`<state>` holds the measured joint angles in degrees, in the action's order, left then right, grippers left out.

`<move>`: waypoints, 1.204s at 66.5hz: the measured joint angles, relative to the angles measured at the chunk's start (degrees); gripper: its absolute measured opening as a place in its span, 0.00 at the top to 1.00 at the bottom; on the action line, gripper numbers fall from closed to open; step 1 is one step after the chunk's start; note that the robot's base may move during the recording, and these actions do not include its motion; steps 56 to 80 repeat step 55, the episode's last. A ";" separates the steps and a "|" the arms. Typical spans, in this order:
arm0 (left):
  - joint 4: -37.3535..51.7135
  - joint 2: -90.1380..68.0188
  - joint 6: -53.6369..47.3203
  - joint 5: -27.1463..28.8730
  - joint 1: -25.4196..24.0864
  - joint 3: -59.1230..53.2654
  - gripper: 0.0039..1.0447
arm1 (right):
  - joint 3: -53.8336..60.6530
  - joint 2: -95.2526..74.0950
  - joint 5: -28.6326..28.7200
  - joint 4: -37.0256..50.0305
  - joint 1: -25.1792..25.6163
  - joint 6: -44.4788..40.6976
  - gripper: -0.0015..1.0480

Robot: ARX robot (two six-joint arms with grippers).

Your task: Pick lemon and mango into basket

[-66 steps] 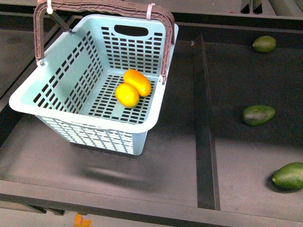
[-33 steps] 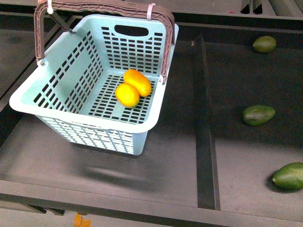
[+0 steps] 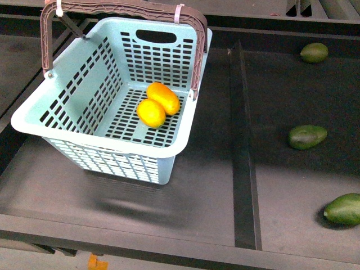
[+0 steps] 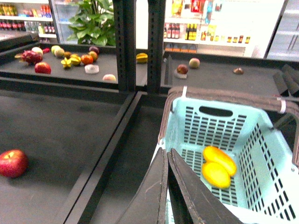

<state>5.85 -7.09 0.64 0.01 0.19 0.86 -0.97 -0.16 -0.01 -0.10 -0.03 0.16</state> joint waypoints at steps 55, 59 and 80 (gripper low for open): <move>-5.77 6.73 -0.02 0.00 0.00 0.00 0.11 | 0.00 0.00 0.00 0.00 0.00 0.00 0.08; -5.77 6.73 -0.02 0.00 0.00 0.00 0.11 | 0.00 0.00 0.00 0.00 0.00 0.00 0.08; -5.77 6.73 -0.02 0.00 0.00 0.00 0.11 | 0.00 0.00 0.00 0.00 0.00 0.00 0.08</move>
